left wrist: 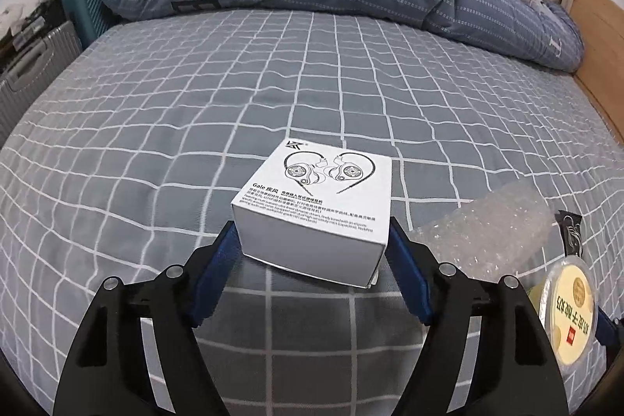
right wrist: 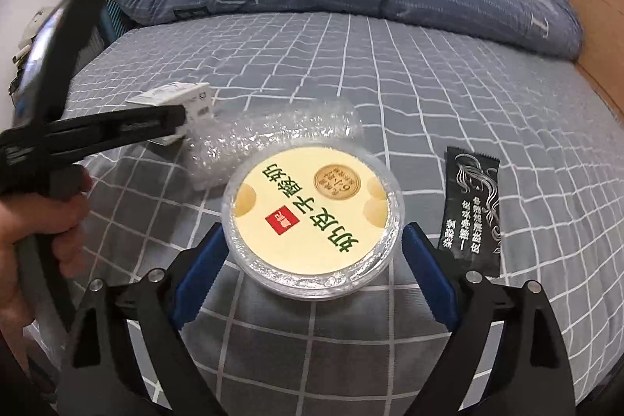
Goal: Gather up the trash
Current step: 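Lift the pudding cup and white box off the bed in both grippers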
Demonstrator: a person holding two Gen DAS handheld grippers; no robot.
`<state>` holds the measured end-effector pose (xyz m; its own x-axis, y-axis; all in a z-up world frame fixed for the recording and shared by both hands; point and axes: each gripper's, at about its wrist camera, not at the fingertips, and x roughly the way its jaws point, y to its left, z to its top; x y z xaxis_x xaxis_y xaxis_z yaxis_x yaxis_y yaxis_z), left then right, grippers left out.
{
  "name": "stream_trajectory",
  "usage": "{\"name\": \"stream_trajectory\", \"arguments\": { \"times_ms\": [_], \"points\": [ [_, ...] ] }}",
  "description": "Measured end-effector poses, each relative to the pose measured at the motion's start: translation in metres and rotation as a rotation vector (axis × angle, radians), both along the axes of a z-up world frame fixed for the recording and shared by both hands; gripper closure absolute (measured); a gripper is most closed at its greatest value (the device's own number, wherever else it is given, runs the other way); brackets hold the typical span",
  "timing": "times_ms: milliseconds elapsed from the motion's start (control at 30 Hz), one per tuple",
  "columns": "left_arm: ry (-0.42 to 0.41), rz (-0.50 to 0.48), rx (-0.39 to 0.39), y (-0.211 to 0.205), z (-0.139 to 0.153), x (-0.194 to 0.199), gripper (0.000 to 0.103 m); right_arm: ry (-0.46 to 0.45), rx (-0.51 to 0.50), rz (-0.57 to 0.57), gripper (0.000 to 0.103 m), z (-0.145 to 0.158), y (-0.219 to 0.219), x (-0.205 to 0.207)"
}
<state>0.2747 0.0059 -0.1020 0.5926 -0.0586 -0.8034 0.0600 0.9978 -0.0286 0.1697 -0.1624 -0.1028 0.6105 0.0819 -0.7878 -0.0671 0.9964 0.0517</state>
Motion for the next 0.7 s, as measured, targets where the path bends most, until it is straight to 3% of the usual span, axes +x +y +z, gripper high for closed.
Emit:
{"name": "stream_trajectory", "arguments": {
  "times_ms": [367, 700],
  "points": [
    [-0.005, -0.011, 0.036, -0.004, -0.002, -0.014, 0.031, -0.028, 0.01, 0.005, 0.022, 0.006, 0.0, -0.008],
    [-0.023, 0.002, 0.002, 0.0, 0.013, -0.051, 0.031, -0.072, 0.01, 0.024, 0.022, 0.027, 0.005, -0.018]
  ]
}}
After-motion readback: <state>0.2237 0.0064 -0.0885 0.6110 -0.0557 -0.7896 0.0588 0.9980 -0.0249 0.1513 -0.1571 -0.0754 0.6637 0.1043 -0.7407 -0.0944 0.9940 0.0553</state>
